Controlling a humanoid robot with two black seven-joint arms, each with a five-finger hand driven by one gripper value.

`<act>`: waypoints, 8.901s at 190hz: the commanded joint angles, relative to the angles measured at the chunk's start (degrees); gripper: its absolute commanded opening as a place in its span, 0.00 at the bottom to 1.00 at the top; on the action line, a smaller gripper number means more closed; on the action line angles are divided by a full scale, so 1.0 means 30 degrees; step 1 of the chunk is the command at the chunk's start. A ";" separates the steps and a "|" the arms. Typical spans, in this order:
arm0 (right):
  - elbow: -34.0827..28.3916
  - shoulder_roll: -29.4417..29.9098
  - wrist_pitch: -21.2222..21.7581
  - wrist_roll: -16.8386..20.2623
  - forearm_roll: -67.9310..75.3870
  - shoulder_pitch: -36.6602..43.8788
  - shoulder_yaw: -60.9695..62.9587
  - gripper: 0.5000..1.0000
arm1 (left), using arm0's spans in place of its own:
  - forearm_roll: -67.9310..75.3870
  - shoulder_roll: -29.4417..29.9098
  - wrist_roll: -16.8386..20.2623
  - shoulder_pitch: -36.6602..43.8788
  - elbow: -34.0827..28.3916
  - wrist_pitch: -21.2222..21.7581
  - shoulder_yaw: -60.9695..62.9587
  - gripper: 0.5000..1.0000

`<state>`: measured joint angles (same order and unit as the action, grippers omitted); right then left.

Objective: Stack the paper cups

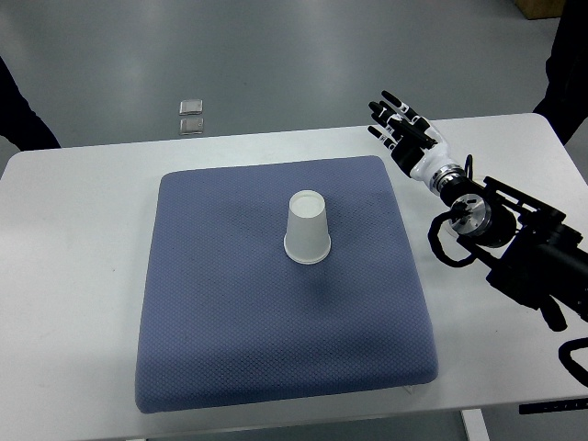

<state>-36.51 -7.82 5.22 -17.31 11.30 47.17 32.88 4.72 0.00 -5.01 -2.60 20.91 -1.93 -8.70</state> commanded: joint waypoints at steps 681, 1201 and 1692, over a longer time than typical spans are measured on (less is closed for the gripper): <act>-0.5817 -0.4599 0.0253 0.5185 -0.8835 1.5184 -3.1467 0.83 | 0.0008 0.0000 0.0002 0.0017 0.0382 -0.0996 0.0000 1.00; -1.1178 -0.0087 0.4648 0.5214 -0.7429 2.7518 -3.0032 0.35 | 0.0008 0.0000 0.0002 0.0017 0.0616 -0.1025 0.0029 1.00; -1.1149 0.2608 0.1718 0.5214 -0.6140 2.4765 -3.0149 0.49 | -0.0021 0.0000 0.0002 0.0017 0.0528 -0.0996 0.0029 1.00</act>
<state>-69.96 0.00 10.39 -1.58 -7.12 121.59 -57.65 4.65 0.00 -5.02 -2.47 22.43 -4.92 -8.69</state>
